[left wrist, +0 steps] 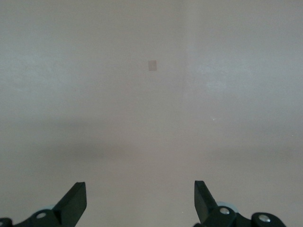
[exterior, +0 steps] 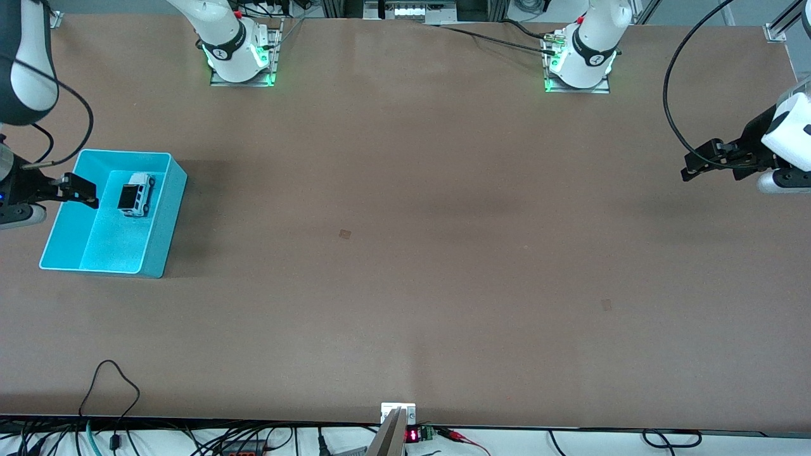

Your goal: Wind and store white jeep toy

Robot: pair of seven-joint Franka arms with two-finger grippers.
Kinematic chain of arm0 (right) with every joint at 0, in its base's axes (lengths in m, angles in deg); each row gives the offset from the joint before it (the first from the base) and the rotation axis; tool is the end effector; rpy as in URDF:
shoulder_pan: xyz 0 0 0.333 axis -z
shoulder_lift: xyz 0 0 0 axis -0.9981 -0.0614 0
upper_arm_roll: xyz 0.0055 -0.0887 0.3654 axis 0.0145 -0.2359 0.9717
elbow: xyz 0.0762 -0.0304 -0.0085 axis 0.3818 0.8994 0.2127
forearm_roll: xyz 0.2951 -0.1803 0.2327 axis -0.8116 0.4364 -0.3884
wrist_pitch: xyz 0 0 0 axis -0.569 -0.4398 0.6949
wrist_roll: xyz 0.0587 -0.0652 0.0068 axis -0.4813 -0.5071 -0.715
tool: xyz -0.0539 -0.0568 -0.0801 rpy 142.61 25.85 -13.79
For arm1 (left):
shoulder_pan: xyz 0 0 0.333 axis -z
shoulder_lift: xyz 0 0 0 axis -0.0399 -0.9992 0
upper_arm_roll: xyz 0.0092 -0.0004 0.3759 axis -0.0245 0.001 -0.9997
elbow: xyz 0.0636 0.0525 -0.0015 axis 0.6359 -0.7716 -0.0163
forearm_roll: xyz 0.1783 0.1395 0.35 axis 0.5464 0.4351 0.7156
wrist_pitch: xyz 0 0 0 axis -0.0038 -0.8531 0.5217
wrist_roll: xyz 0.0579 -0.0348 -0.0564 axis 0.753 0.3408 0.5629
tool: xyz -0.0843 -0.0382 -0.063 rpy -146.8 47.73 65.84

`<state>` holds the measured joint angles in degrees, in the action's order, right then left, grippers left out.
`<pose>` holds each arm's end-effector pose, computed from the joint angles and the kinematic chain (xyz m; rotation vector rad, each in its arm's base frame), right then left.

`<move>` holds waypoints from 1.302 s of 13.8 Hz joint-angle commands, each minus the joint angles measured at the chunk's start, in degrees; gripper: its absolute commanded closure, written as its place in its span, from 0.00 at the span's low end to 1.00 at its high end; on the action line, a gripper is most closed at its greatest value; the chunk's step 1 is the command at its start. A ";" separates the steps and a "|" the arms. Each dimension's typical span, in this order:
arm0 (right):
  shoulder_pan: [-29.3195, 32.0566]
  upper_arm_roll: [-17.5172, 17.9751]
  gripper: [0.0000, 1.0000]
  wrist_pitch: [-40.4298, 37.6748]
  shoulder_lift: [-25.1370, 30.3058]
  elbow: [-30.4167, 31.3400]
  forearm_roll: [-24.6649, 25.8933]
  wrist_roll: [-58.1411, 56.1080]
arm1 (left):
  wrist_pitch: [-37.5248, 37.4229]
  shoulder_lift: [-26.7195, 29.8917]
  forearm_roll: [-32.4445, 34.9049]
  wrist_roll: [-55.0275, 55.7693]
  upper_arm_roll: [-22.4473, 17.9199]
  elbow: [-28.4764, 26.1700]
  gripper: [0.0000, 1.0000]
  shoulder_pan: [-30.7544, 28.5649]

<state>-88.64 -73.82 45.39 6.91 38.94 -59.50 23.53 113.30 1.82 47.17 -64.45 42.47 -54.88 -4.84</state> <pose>0.6289 -0.0817 0.5552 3.0399 0.3942 0.0450 0.5832 0.0146 0.6244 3.0973 0.0906 -0.0037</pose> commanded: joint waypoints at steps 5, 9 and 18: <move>-0.56 6.61 0.00 -17.50 6.59 -5.49 -0.58 0.63 | -0.10 0.28 -0.06 -0.53 -0.34 -0.13 0.00 0.18; -3.11 6.35 0.00 -18.93 6.68 -6.03 -1.82 10.63 | -0.10 0.28 -0.06 -0.53 -0.34 -0.13 0.00 0.18; -2.94 6.27 0.00 -18.14 6.50 -5.95 -1.81 10.74 | -0.62 0.28 -0.15 -0.44 -0.34 -0.13 0.00 0.09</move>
<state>-91.74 -67.43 27.88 13.85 34.16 -60.30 33.71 113.24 1.80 47.17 -64.45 42.46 -54.88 -4.86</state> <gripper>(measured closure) 0.000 0.000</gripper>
